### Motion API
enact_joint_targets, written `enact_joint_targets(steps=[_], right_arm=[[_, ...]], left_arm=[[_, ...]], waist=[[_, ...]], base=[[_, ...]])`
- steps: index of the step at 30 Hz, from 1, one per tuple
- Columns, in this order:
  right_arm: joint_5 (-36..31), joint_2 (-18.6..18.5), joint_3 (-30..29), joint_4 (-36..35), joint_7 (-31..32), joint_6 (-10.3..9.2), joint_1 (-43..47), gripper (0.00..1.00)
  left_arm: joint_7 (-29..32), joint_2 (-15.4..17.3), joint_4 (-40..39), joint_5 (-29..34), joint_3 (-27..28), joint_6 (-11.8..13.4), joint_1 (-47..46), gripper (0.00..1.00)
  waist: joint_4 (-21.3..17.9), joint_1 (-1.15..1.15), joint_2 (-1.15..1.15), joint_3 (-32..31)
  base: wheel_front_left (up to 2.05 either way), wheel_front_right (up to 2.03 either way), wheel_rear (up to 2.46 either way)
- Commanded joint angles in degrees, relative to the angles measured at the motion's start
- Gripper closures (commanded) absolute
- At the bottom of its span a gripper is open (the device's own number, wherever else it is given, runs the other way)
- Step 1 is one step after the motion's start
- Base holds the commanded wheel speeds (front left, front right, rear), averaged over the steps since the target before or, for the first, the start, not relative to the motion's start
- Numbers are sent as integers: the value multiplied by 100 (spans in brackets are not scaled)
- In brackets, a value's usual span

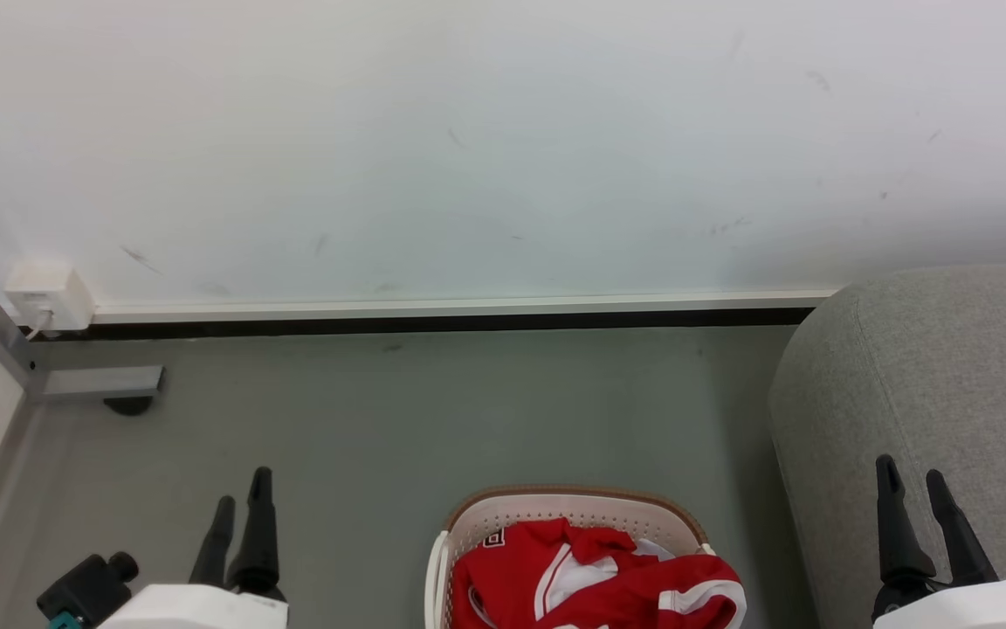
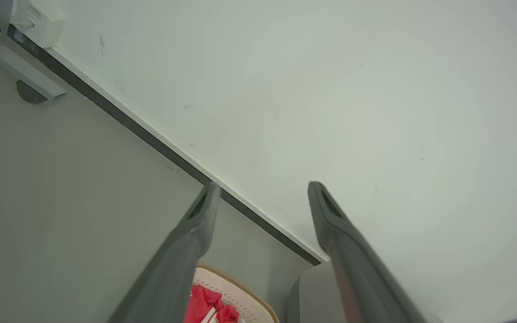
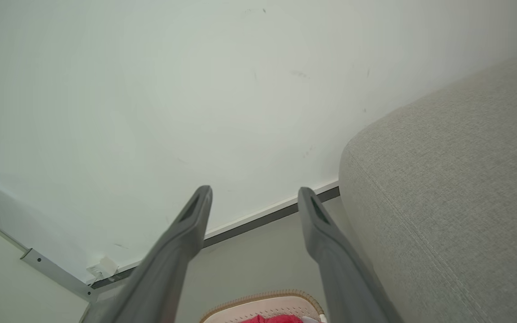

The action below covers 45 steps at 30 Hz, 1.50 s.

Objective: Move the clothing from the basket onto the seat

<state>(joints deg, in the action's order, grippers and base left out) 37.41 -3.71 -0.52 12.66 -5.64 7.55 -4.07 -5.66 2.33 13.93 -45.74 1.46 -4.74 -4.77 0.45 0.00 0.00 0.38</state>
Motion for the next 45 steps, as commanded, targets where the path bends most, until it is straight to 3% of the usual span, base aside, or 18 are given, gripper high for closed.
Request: enact_joint_targets(steps=[1,22,45], right_arm=[[-225,-59,21,-92,-62,-5,-70,0],[-1479,-74,133,-28,-391,-7,35,0],[-2235,43,-45,227,-677,-9,74,0]], left_arm=[[-64,51,-84,235,-1,-3,-86,0],[-389,60,-78,1652,-80,75,-29,0],[-675,69,190,2944,-118,-3,-54,0]], waist=[[0,0,0,-2],[21,0,0,4],[8,0,0,29]], base=[[0,0,0],[0,0,0],[0,0,0]])
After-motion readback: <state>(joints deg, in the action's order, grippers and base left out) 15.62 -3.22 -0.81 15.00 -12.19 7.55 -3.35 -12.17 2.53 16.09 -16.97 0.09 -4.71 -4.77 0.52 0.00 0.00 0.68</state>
